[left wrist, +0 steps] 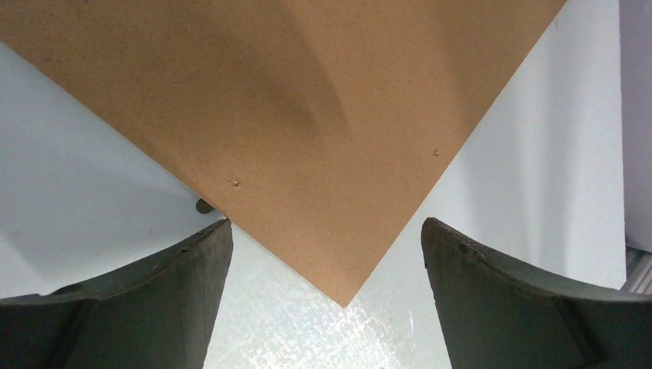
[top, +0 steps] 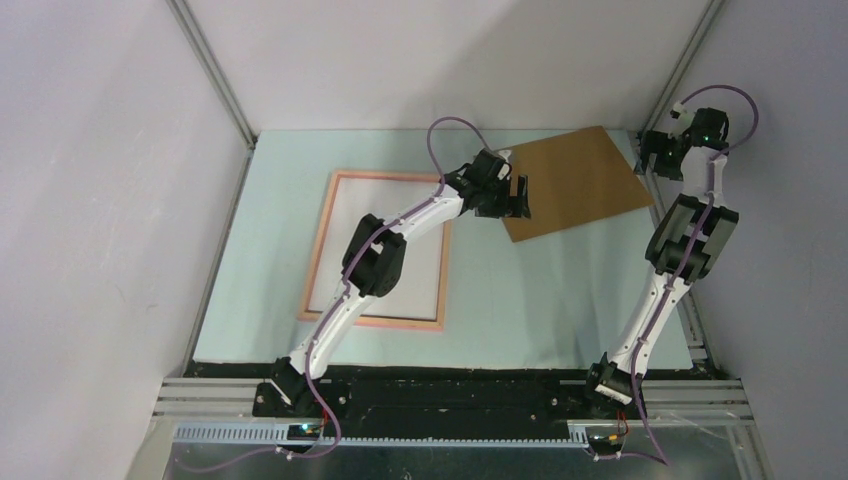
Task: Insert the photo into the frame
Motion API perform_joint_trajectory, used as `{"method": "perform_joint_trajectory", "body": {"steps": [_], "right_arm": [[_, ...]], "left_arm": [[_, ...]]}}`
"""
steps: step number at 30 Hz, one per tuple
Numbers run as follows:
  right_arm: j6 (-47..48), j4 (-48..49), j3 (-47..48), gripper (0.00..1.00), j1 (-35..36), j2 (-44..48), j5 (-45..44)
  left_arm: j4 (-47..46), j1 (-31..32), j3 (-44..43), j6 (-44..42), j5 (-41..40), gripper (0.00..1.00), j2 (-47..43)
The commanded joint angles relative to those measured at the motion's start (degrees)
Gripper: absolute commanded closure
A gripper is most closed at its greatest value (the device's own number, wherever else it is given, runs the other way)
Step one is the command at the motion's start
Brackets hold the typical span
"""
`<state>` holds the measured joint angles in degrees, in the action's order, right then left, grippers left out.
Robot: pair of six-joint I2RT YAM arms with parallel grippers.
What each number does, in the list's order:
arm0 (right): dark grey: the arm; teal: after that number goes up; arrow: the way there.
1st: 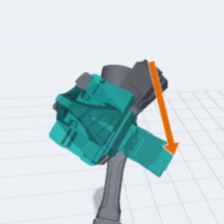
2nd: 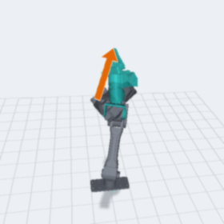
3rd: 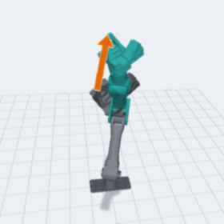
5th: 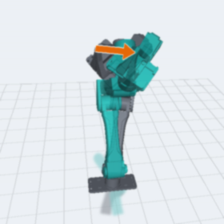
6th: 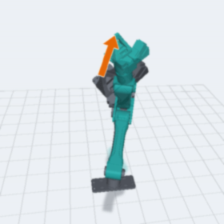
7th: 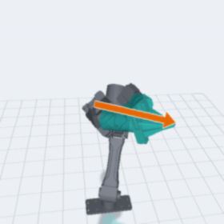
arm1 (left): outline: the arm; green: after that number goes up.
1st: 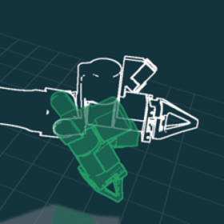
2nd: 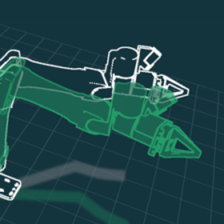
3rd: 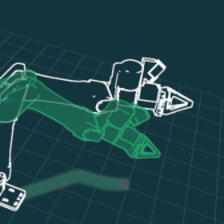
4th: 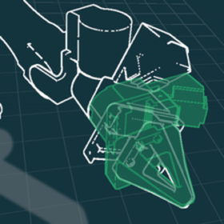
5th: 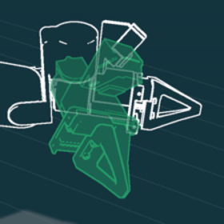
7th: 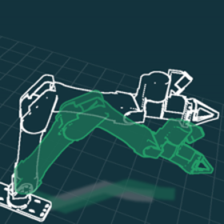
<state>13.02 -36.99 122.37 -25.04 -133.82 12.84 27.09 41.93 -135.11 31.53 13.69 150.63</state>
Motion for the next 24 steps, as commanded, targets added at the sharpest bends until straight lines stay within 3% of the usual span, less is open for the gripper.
{"method": "perform_joint_trajectory", "body": {"steps": [1, 10, 24], "right_arm": [[3.2, -4.1, 6.7, 0.01, 0.9, -5.3, -1.3], [7.4, -7.7, 13.8, 0.01, 2.2, -12.5, -3.1], [11.8, -13.4, 14.9, 0.02, 3.5, -13.3, -1.2]], "left_arm": [[0.4, 0.8, -2.3, 1.5, 0.3, 0.02, 1.6], [0.4, 0.9, -2.3, 1.9, 1.5, 0.03, 1.7], [0.4, 1.3, -2.1, 1.1, 1.5, 0.03, 1.1]]}}
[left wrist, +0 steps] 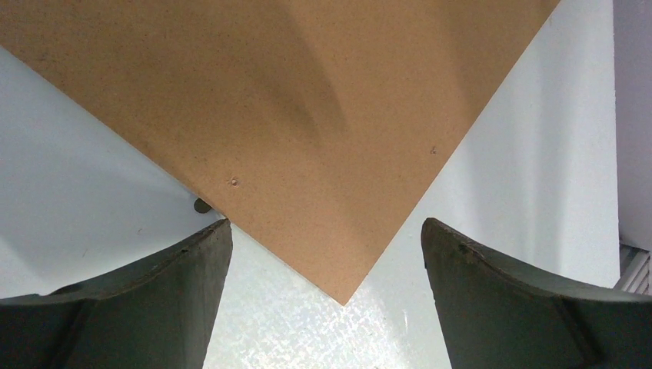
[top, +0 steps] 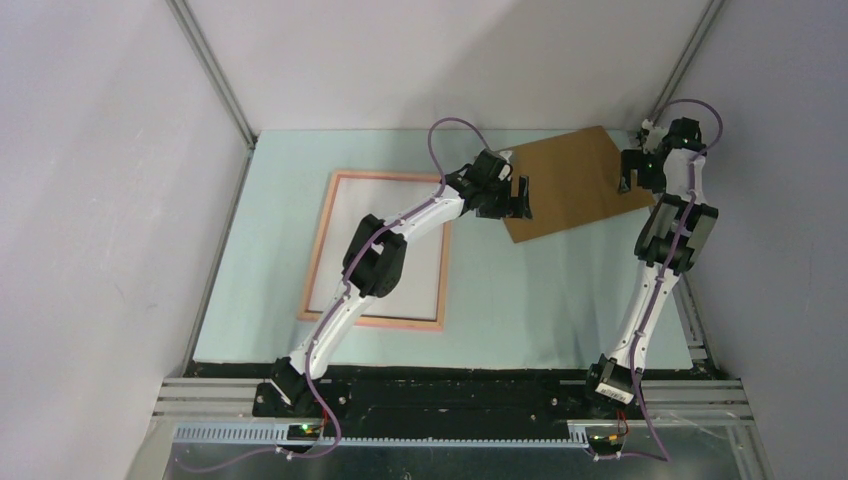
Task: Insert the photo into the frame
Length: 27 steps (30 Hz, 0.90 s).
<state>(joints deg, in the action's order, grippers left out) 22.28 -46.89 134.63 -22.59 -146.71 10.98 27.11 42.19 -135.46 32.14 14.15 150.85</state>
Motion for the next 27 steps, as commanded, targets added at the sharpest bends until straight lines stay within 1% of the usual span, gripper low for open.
{"method": "perform_joint_trajectory", "body": {"steps": [1, 10, 16, 24, 27], "right_arm": [[2.7, -4.3, 2.7, 0.02, 1.0, -0.4, 0.7], [3.9, -8.6, 2.8, 0.01, 0.9, -1.3, -1.1], [2.9, -9.6, 2.7, 0.01, 0.1, -1.8, -1.5], [0.6, -10.2, 2.0, 0.01, -1.9, -1.1, 0.5], [0.4, -10.4, 0.4, 0.01, -2.5, -0.3, 1.6]], "left_arm": [[0.4, 1.1, -1.8, 0.5, 1.1, 0.03, 0.8], [0.4, 1.3, -1.8, 0.5, 1.3, 0.03, 0.7], [0.5, 1.4, -1.8, 0.7, 1.7, 0.03, 0.7], [0.5, 1.4, -1.8, 0.7, 2.0, 0.03, 0.7], [0.7, 1.5, -1.6, 0.8, 2.2, 0.03, 0.5]]}}
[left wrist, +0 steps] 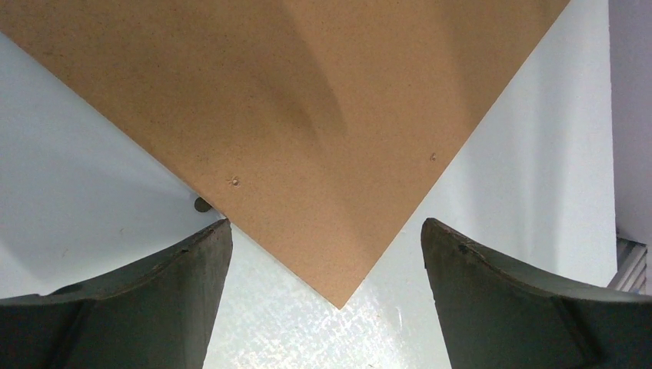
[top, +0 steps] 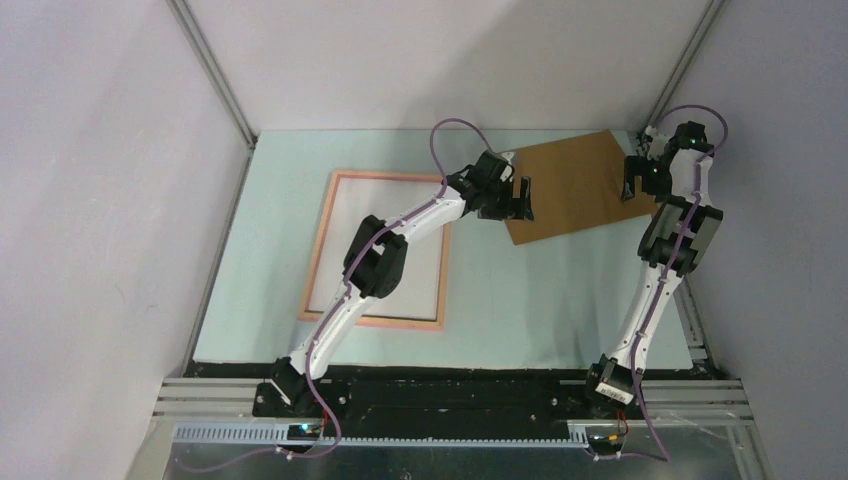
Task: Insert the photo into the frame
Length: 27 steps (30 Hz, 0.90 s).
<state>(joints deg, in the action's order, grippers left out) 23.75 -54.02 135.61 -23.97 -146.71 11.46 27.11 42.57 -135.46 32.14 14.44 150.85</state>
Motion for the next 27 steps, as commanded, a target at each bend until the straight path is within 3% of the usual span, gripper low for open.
{"method": "perform_joint_trajectory", "body": {"steps": [1, 27], "right_arm": [[-1.0, -3.2, -1.7, 0.01, -1.3, 0.3, 1.8], [-0.2, -5.9, -16.5, 0.10, -4.2, 14.3, 20.5]], "left_arm": [[0.7, 1.2, -1.4, 0.9, 2.0, 0.03, 0.4], [0.7, 3.2, 6.8, 0.2, 2.2, 0.03, -4.8]]}}
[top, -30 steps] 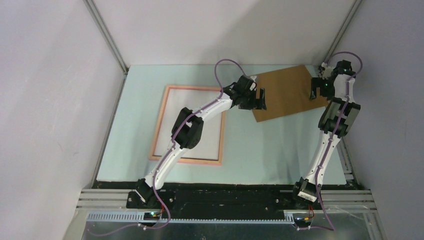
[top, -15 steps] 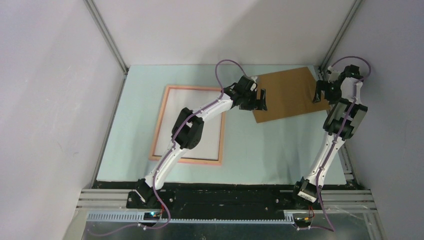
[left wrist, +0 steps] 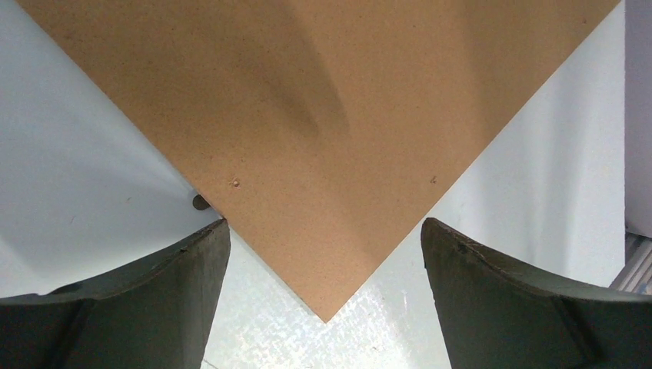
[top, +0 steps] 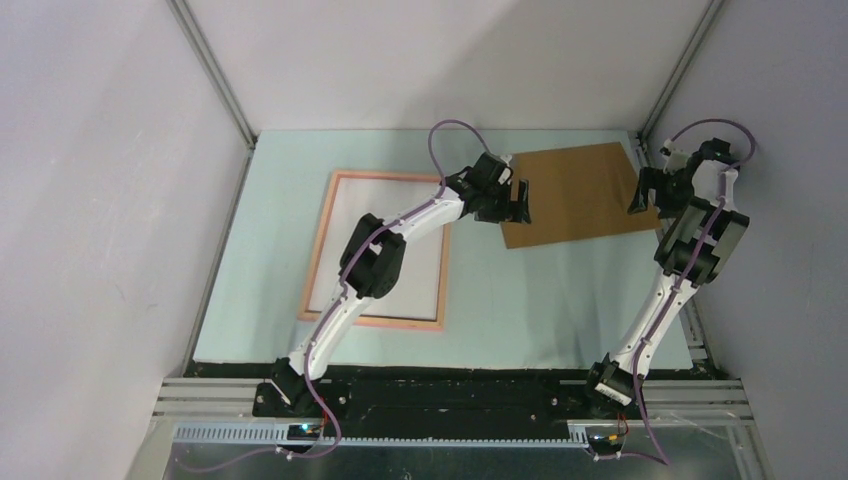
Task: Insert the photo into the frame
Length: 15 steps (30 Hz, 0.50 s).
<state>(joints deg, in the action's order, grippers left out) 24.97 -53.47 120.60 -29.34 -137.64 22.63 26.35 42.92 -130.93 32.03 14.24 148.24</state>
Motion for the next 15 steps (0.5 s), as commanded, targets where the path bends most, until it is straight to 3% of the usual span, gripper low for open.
{"method": "perform_joint_trajectory", "body": {"steps": [1, 15], "right_arm": [[-1.3, -6.7, -1.7, 0.10, 1.1, 5.5, 10.2], [-0.2, -7.8, -9.5, 0.18, 0.3, 11.9, 15.1]], "left_arm": [[1.5, 2.9, 2.7, 0.2, 2.1, 0.03, -2.5], [1.5, 3.4, 9.4, -0.9, 1.3, 0.03, -7.4]]}}
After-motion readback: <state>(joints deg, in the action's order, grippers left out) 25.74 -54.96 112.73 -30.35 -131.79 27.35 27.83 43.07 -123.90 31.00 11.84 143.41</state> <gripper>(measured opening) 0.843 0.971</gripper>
